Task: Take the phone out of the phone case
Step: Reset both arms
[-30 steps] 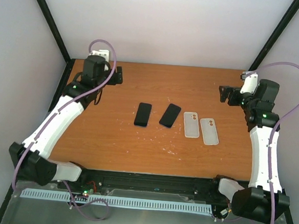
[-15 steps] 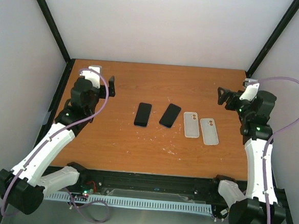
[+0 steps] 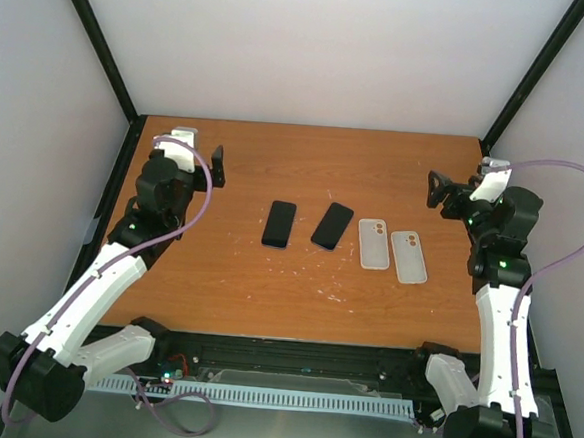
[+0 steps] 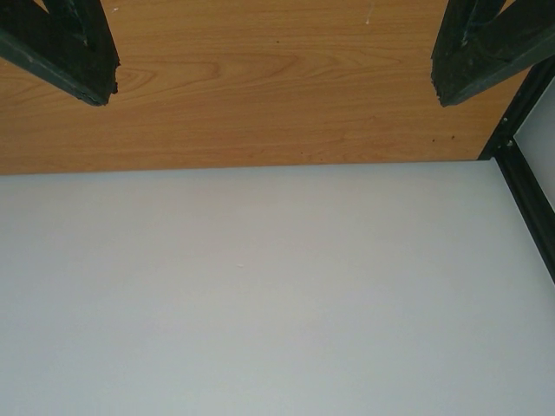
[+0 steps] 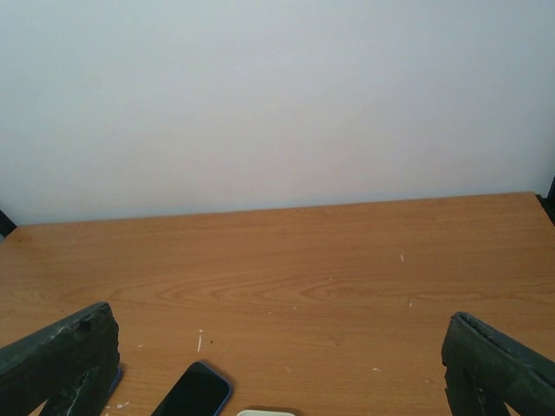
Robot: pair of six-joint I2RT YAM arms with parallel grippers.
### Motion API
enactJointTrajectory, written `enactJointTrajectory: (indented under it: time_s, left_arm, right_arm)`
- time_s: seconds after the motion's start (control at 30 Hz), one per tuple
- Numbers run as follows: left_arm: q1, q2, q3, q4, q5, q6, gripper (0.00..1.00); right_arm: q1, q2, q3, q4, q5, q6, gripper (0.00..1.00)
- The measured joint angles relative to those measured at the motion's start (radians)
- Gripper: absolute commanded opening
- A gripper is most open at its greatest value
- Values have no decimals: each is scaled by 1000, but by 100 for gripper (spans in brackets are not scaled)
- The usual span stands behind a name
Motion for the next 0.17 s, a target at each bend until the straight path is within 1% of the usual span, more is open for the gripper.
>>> enactJointTrajectory:
  time_s: [0.17]
  left_arm:
    - [0, 0, 0, 9, 0, 3, 100]
  right_arm:
    - [0, 0, -13, 9, 0, 0, 100]
